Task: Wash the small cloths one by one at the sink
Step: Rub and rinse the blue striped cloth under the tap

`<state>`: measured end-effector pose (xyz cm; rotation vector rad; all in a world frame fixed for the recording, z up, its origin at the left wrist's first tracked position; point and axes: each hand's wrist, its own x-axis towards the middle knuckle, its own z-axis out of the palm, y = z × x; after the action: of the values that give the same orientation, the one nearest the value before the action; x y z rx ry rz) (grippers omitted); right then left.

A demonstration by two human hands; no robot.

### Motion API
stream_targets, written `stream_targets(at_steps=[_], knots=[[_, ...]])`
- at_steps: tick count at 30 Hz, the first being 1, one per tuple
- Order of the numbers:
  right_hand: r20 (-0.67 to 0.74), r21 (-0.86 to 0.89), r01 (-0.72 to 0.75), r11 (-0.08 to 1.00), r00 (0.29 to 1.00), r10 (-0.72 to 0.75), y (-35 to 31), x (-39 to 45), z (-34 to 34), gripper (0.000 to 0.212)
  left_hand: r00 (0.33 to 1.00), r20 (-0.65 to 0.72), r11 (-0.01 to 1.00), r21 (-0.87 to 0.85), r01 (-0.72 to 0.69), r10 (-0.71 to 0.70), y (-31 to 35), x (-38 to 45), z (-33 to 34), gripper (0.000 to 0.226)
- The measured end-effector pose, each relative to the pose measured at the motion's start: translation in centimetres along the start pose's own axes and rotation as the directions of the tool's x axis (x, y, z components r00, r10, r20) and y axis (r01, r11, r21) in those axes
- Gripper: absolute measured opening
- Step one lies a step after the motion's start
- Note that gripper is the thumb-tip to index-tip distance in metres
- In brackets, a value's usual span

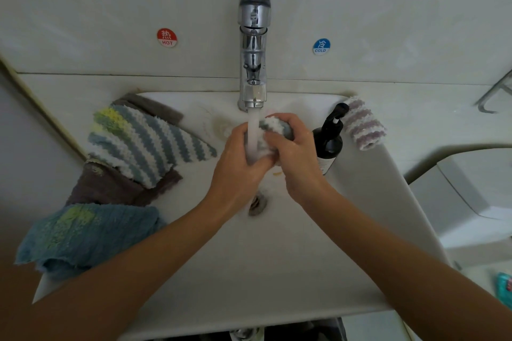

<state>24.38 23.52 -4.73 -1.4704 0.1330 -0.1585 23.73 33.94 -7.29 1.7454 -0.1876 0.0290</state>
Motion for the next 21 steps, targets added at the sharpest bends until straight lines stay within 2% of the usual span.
stream_targets(at_steps=[4,7,10,13,15,19,21], knots=[[0.019,0.069,-0.016,0.997,1.0,0.015,-0.4,-0.1,-0.1,0.037,0.999,0.018,0.994,-0.108,0.029,-0.027,0.4,-0.1,0.0,0.046],[0.039,0.049,0.0,0.999,0.999,-0.002,-0.3,-0.3,0.0,0.036,0.984,-0.024,0.976,-0.127,0.175,-0.179,0.3,0.2,0.1,0.03],[0.042,0.073,0.022,0.997,0.999,-0.025,-0.2,-0.5,0.3,0.039,0.949,-0.056,0.924,-0.252,0.288,-0.311,0.2,0.5,0.2,0.041],[0.043,0.091,0.02,0.996,0.999,-0.024,-0.1,-0.4,0.1,0.044,0.953,-0.047,0.928,-0.245,0.279,-0.299,0.5,0.1,0.4,0.046],[0.054,0.077,0.015,0.997,0.998,-0.019,0.1,-0.4,0.0,0.042,0.966,-0.086,0.955,-0.192,0.225,-0.244,0.6,-0.4,0.5,0.034],[0.09,-0.006,-0.023,1.0,0.996,0.023,0.3,-0.8,0.4,0.018,0.972,-0.177,0.986,-0.085,0.143,-0.156,1.2,-0.9,0.5,0.011],[0.135,-0.062,-0.079,0.995,0.987,0.087,0.5,-1.2,0.7,0.016,0.969,-0.214,0.992,-0.054,0.117,-0.126,1.4,-1.1,0.3,0.009]])
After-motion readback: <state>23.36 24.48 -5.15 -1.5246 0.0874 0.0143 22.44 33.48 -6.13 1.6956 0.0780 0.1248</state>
